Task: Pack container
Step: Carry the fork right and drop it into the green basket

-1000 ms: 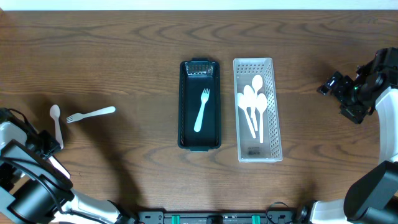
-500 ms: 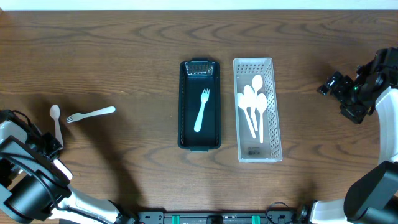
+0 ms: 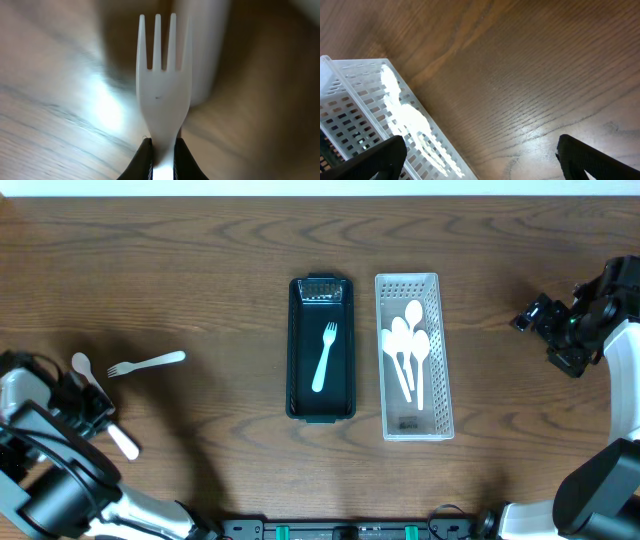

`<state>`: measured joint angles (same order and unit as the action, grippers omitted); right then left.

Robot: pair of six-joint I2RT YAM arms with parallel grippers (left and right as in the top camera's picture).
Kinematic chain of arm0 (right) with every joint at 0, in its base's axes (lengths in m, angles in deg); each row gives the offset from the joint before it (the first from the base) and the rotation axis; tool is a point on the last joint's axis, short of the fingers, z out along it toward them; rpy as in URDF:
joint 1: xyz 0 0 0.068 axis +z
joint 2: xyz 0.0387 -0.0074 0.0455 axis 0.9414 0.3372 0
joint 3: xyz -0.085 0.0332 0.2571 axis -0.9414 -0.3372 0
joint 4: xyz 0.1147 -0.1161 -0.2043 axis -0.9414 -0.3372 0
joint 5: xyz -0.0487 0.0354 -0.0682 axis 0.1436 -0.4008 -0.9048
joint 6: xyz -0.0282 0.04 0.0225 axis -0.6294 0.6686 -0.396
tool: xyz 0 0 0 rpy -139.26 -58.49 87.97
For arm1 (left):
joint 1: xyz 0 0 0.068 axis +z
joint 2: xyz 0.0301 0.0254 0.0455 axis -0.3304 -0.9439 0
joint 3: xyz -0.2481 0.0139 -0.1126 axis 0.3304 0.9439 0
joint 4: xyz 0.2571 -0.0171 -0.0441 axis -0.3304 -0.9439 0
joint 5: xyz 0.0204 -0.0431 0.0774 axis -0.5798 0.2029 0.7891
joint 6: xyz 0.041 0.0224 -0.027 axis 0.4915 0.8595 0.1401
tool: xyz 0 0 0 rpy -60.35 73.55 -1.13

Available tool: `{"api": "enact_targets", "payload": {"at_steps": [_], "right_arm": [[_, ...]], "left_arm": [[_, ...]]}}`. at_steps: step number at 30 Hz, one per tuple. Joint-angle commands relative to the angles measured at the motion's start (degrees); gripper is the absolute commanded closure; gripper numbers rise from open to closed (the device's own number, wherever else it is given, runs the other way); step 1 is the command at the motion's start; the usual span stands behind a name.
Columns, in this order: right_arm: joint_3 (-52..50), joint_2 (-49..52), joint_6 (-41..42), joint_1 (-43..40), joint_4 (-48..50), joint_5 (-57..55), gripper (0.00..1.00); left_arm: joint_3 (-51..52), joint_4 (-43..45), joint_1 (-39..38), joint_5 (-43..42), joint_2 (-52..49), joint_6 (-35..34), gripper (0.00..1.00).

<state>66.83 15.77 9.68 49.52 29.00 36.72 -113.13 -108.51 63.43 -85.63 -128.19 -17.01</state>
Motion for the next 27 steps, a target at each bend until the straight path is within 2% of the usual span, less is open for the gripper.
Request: {"api": "enact_targets", "payload": {"at_steps": [1,4,9,15,22,27], "right_arm": [[-0.3,0.2,-0.7,-0.2,0.1,0.8,0.01],[-0.3,0.2,-0.7,-0.2,0.4,0.8,0.01],[-0.3,0.2,-0.7,-0.2,0.5,0.8,0.01],[-0.3,0.2,-0.7,-0.2,1.0,1.0,0.01],[-0.3,0.2,-0.7,-0.2,0.9,1.4,0.01],[-0.3,0.2,-0.7,-0.2,0.7,1.8,0.01]], "left_arm": [[-2.2,-0.8,-5.9,-5.7,9.9,0.2,0.94],[-2.3,-0.8,-13.7,-6.0,17.4,0.2,0.94],[-2.3,1.2,-32.2,-5.9,26.8,0.2,0.94],[-2.0,6.1,-50.6,-3.4,25.3,0.2,0.94],[-2.0,10.6,-61.2,-2.7,16.7,-4.7,0.94],[-2.0,14.4,-66.4,-2.7,15.5,-6.5,0.94]]}}
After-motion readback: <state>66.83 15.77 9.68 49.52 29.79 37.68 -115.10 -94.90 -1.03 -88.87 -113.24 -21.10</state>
